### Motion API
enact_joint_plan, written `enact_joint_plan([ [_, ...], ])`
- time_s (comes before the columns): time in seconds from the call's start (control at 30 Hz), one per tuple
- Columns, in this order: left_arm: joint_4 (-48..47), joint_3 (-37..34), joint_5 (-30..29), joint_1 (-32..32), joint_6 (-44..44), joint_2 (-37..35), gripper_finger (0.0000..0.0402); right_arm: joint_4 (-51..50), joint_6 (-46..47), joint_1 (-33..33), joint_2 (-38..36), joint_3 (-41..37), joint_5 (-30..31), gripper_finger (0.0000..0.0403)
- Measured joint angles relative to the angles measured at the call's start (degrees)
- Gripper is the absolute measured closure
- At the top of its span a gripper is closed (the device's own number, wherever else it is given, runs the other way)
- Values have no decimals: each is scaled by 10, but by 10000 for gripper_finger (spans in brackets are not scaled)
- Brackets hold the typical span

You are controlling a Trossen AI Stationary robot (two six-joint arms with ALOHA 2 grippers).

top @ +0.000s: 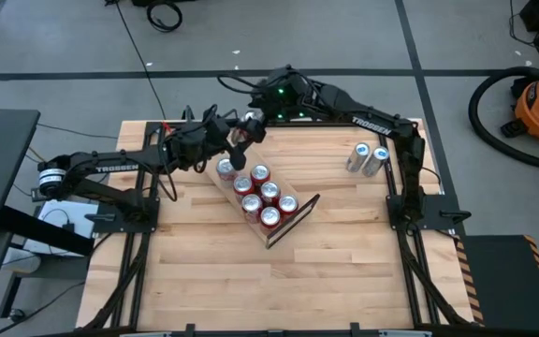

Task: Place canned beverage on shelf
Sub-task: Put the silver and red soda can on the shelf aligned with the other silver and red soda can

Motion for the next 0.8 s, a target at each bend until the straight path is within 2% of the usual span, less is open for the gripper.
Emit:
enact_joint_plan([
  [0.4,26,0,0,0,-8,0,84,-8,9,0,0,0,-8,18],
  [0.8,41,0,-1,-3,-18,0,83,15,10,-2,0,-14,-21,80],
])
